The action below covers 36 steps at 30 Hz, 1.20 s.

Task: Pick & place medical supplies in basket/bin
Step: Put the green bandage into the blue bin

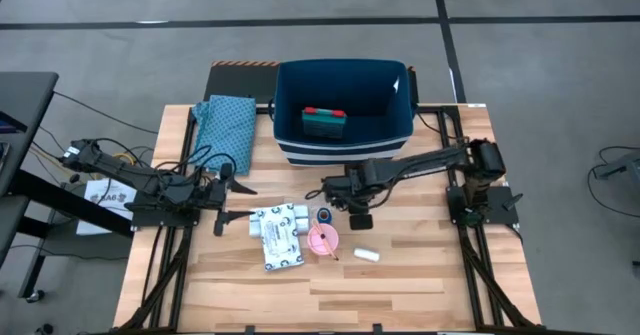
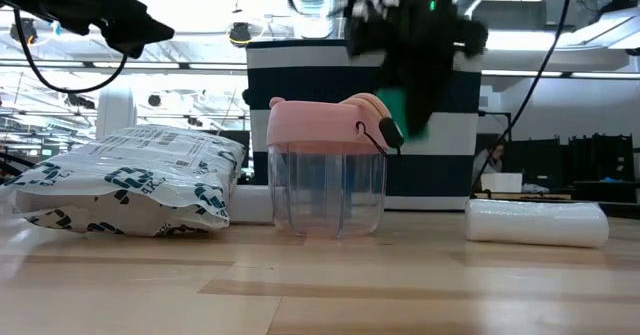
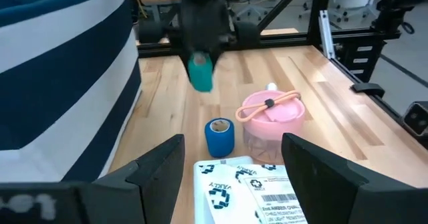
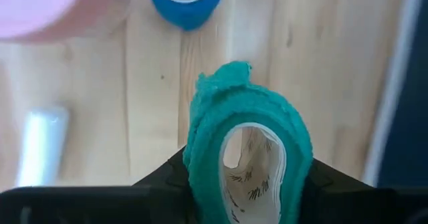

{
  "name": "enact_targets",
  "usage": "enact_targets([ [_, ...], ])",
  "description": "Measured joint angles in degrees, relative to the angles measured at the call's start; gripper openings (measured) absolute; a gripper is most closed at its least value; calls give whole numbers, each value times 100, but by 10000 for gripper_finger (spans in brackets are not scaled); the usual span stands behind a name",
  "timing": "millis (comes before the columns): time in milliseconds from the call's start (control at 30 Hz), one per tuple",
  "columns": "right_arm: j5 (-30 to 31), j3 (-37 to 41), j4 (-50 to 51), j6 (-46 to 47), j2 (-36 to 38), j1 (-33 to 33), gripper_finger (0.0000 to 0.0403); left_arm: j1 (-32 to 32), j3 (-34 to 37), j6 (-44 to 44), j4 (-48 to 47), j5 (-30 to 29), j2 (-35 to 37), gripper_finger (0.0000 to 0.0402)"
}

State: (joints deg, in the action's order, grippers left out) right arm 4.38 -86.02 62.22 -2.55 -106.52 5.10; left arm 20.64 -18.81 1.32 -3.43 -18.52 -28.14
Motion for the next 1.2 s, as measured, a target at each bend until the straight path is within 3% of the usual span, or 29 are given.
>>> enact_targets([
  [300, 99, -1997, 891, -18, 158, -21, 130, 2, 0, 1, 55, 32, 2, 241],
  [633, 1944, -4363, 908, -1397, 227, -453, 131, 2, 0, 171, 97, 27, 1, 241],
  [833, 2275, -4909, 714, -2152, 230, -1326, 130, 2, 0, 297, 181, 24, 2, 241],
  [933, 1960, -4871, 675, -2384, 200, -1960, 132, 2, 0, 400, 182, 23, 2, 241],
  [1100, 237, -4867, 681, -2427, -131, -3086, 133, 2, 0, 506, 238, 21, 2, 241],
  [1200, -277, -4878, 668, -2404, -524, -3566, 133, 2, 0, 518, 356, 17, 1, 241],
])
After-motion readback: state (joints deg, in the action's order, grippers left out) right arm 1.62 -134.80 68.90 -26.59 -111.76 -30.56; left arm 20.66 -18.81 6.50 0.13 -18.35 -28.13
